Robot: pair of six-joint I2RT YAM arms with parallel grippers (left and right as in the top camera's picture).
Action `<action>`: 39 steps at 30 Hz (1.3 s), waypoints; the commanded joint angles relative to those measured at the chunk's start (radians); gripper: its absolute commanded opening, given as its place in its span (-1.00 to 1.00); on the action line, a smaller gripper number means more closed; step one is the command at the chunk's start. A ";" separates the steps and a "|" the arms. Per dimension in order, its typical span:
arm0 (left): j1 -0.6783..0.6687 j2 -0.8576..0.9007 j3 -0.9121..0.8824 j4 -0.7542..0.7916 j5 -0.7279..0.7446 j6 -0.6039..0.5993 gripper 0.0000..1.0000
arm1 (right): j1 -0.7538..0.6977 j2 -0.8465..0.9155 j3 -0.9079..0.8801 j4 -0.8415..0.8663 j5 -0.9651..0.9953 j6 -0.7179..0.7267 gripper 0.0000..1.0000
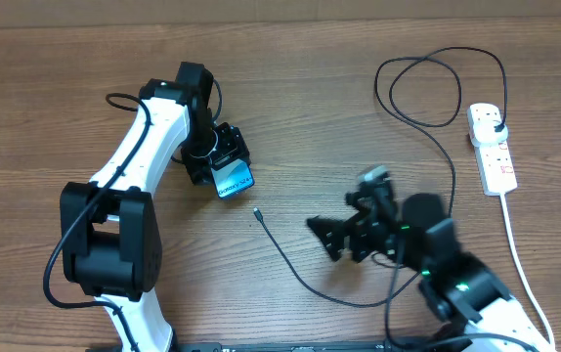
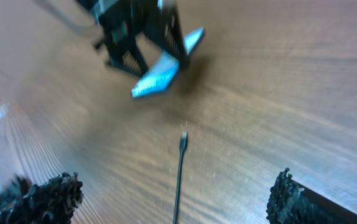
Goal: Plug charger to phone and switch on socket
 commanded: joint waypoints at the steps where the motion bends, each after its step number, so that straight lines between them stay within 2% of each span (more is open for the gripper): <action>1: 0.014 0.003 0.030 -0.010 0.005 0.038 -0.92 | 0.114 0.083 0.042 0.016 0.202 -0.019 0.99; 7: 0.029 0.003 0.030 -0.034 0.063 0.087 -0.91 | 0.247 0.277 0.149 -0.013 0.300 -0.023 0.99; 14: 0.034 0.003 0.030 -0.050 0.092 0.116 -0.91 | 0.259 0.360 0.226 -0.043 0.305 -0.022 0.99; 25: 0.063 0.003 0.030 0.000 0.433 0.218 -0.92 | 0.259 0.360 0.227 -0.140 0.305 -0.018 0.99; 29: 0.075 0.003 0.030 0.013 0.520 0.217 -0.91 | 0.259 0.360 0.227 -0.182 0.305 -0.013 0.99; 34: 0.080 0.003 0.030 0.009 0.536 0.195 -0.91 | 0.259 0.360 0.227 -0.209 0.302 0.021 0.99; 39: 0.080 0.003 0.030 0.010 0.536 0.094 -0.91 | 0.259 0.360 0.227 -0.192 0.301 0.140 0.99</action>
